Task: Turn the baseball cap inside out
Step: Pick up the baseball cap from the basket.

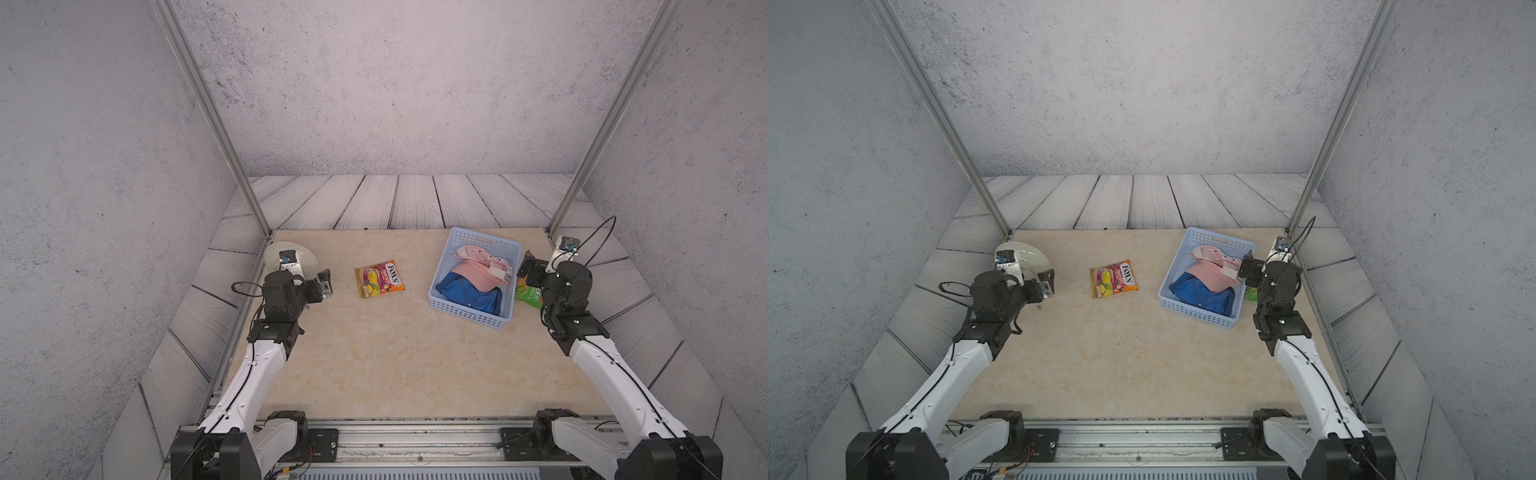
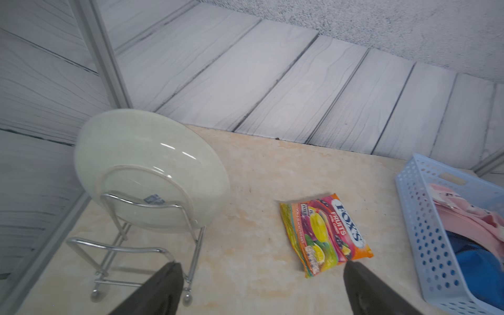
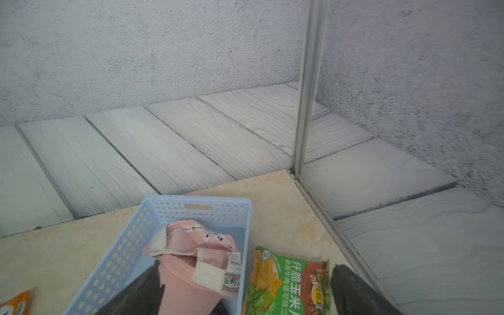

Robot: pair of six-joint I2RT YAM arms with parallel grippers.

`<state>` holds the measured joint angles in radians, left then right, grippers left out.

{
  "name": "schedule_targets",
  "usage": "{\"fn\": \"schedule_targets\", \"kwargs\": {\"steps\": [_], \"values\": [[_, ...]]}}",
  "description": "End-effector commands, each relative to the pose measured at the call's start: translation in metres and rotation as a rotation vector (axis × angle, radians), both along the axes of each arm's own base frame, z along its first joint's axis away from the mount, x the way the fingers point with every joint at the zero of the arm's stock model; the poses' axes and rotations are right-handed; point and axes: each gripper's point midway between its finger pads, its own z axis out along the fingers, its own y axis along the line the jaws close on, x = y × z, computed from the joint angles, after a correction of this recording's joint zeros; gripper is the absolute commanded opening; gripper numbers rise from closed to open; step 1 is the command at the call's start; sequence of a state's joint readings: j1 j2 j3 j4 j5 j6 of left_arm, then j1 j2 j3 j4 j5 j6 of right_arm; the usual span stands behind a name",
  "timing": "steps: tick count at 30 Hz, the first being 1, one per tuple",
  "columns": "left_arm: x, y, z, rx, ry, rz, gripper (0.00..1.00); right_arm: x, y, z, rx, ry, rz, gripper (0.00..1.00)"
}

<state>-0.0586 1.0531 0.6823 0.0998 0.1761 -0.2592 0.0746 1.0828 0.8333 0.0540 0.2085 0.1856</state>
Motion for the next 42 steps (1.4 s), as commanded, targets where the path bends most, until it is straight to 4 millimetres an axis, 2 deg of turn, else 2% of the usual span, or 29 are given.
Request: {"fn": "schedule_targets", "kwargs": {"steps": [1, 7, 8, 11, 14, 18, 21, 25, 30, 38, 42], "values": [[-0.011, -0.049, 0.007, -0.107, 0.038, -0.175, 0.98, -0.007, 0.037, -0.081, 0.083, 0.411, 0.19, 1.0], [-0.015, -0.112, 0.013, -0.113, 0.035, -0.341, 0.98, 0.031, 0.062, -0.114, 0.088, 0.672, 0.298, 1.0], [-0.015, -0.121, 0.01, -0.121, 0.043, -0.36, 0.98, 0.035, 0.069, -0.126, 0.051, 0.731, 0.325, 1.0], [-0.015, -0.138, 0.008, -0.131, 0.057, -0.4, 0.98, 0.049, 0.08, -0.14, -0.064, 0.805, 0.374, 1.0], [-0.016, -0.148, 0.005, -0.128, 0.072, -0.425, 0.98, 0.058, 0.092, -0.146, -0.192, 0.834, 0.413, 1.0], [-0.018, -0.153, 0.0, -0.116, 0.092, -0.436, 0.98, 0.069, 0.114, -0.144, -0.287, 0.811, 0.473, 1.0], [-0.018, -0.154, -0.003, -0.11, 0.105, -0.44, 0.98, 0.072, 0.131, -0.151, -0.35, 0.818, 0.523, 1.0], [-0.019, -0.155, -0.002, -0.106, 0.108, -0.44, 0.98, 0.076, 0.143, -0.164, -0.459, 0.843, 0.539, 0.99], [-0.02, -0.154, -0.003, -0.101, 0.114, -0.436, 0.98, 0.088, 0.145, -0.17, -0.562, 0.836, 0.51, 0.94], [-0.021, -0.152, -0.006, -0.1, 0.12, -0.421, 0.98, 0.102, 0.139, -0.184, -0.694, 0.862, 0.46, 0.7], [-0.021, -0.15, -0.007, -0.097, 0.122, -0.413, 0.98, 0.11, 0.136, -0.184, -0.74, 0.839, 0.435, 0.66]]}}
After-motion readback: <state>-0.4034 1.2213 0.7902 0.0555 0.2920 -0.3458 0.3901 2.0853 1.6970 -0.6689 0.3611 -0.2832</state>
